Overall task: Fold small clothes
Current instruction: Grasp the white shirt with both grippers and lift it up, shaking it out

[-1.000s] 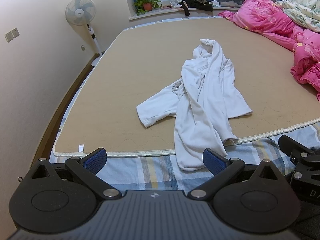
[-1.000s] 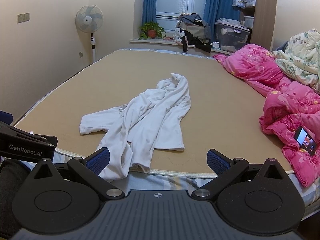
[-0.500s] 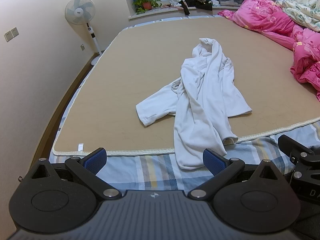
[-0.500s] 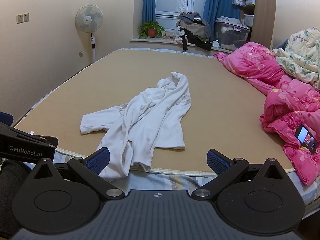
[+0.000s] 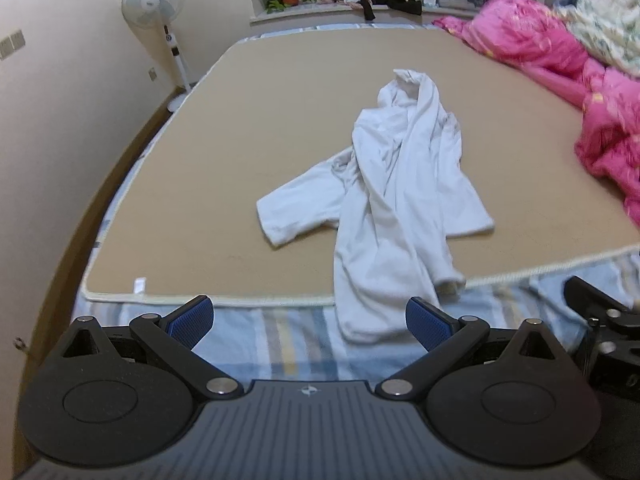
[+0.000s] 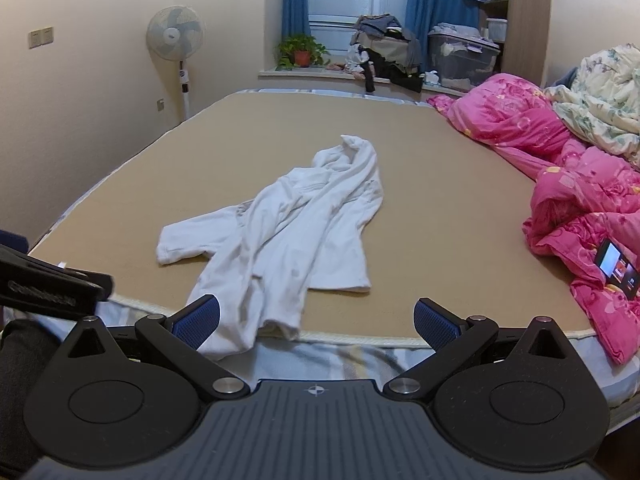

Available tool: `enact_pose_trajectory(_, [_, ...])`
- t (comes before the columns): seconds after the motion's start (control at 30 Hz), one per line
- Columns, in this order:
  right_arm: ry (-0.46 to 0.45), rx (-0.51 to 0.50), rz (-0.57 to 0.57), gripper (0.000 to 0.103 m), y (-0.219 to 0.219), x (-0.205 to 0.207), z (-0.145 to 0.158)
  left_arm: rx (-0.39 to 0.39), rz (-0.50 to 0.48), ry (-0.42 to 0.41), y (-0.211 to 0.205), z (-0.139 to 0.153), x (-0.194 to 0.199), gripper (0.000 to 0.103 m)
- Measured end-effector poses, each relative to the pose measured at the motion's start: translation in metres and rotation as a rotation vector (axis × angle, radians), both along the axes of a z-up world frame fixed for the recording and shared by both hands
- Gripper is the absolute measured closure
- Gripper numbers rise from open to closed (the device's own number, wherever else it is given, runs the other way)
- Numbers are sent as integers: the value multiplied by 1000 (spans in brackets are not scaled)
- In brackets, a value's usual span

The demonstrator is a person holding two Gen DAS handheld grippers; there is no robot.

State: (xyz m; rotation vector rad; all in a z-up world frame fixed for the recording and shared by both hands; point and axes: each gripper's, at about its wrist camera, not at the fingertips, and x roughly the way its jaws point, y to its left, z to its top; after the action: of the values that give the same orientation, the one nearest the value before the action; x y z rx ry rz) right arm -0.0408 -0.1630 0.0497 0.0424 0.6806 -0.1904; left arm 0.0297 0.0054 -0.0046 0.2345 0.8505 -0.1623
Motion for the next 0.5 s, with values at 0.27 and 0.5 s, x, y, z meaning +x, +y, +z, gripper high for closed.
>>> enact_pose_trajectory(0.27, [-89, 40, -117, 1, -108, 95, -1, 17, -9, -42, -34, -15, 141, 1])
enact_pose_trajectory(0.5, [-62, 219, -198, 1, -197, 273, -50, -72, -18, 221, -91, -88, 318, 1])
